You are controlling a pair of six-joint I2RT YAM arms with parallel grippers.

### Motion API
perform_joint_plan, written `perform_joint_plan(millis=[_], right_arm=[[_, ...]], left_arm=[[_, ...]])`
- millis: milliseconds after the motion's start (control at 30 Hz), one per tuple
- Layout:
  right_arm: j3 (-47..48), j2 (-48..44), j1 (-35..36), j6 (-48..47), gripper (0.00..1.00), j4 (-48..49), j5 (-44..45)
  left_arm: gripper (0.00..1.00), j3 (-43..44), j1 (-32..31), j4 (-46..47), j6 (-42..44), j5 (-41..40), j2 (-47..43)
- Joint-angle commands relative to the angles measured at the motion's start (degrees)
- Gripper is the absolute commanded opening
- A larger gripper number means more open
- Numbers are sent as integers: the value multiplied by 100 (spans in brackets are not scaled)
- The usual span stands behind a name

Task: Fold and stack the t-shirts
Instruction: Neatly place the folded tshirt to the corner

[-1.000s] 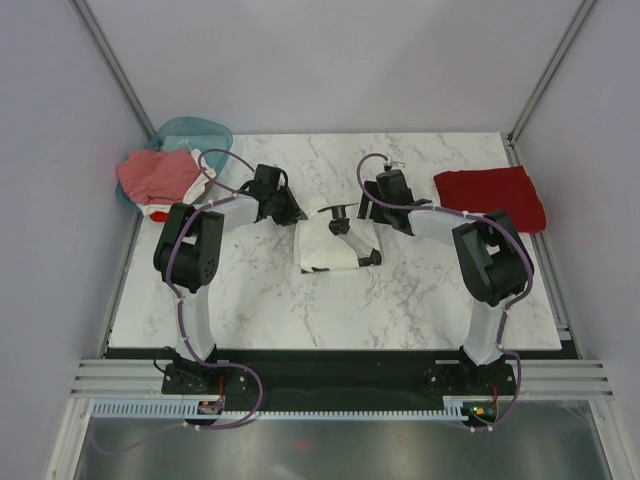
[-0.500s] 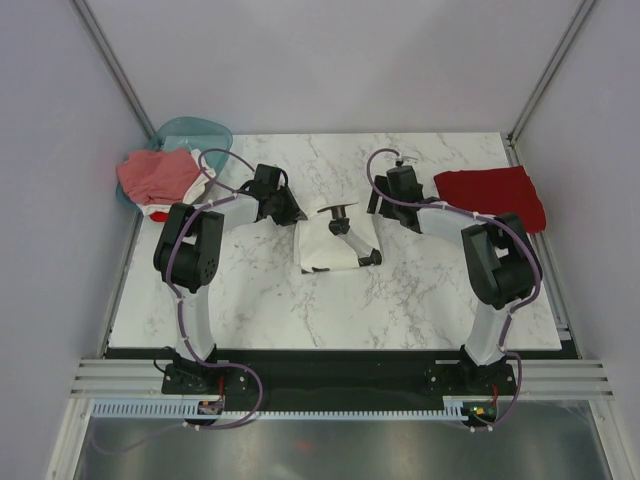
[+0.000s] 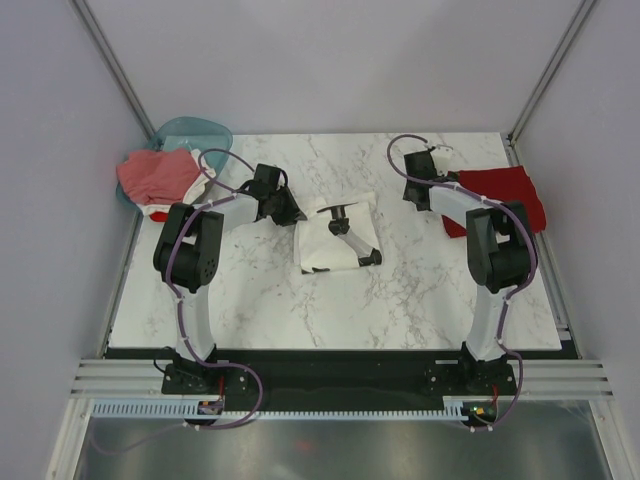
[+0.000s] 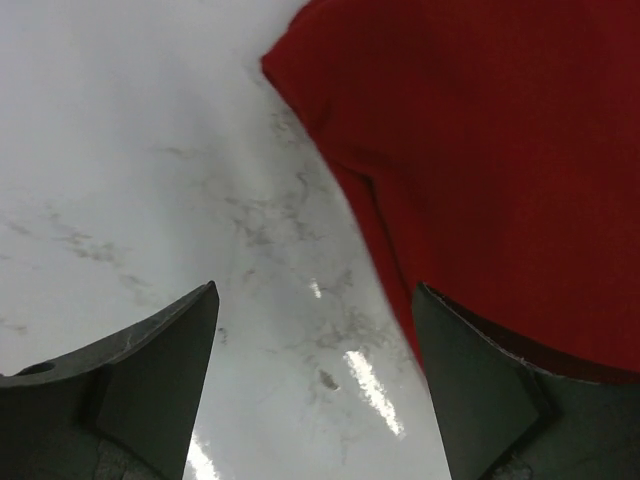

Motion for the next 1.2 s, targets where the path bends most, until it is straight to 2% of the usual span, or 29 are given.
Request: perform_joint_plan(millis=[0,133,300,500,533,600,633,700,733,800,900,933,967,1167], right_arm=[[677,418,-44,-252,88,-734,864],[1100,753,-44,-576,91,-1208,1321],[1469,1139,-71,-815,90,-1543,1691],[1751,1500,-185,-815,80,-1982,1709],[1769,1535,-194,-815,74,-2009,1709],[1778,1614,-220,-815,68,-2053,1691],[1795,1649,-220,-823,60,-2062,1665],[1883,1737,-220,-832,50,-2167,1656],[1909,1755,-220,-824,40,-2176,1630],[1892,1764,-229,-832,34,-2203,1559],[1875,1738,-229,-824,17,-2264,1419],[1866,1729,-229,-824,6,-2273,1349],[1814,1685,-220,-789,2,-2273,1270],[1585,1395,51,-727,0,-2247,821]], left_arm=[[25,106,16,-267,124,-23,28],[25,124,16,-276,124,-6,45],[25,107,24,-294,141,-32,10],[25,115,16,-294,132,-23,28],[25,107,16,-302,132,-15,19],[25,106,16,-302,132,-14,19],[25,106,16,-302,132,-14,28],[25,115,24,-302,132,-23,19],[25,115,16,-311,141,-23,19],[24,124,16,-311,141,-32,28],[24,124,16,-329,150,-41,10],[24,124,16,-337,150,-41,19],[24,124,16,-329,150,-49,1],[24,133,16,-346,159,-50,1]])
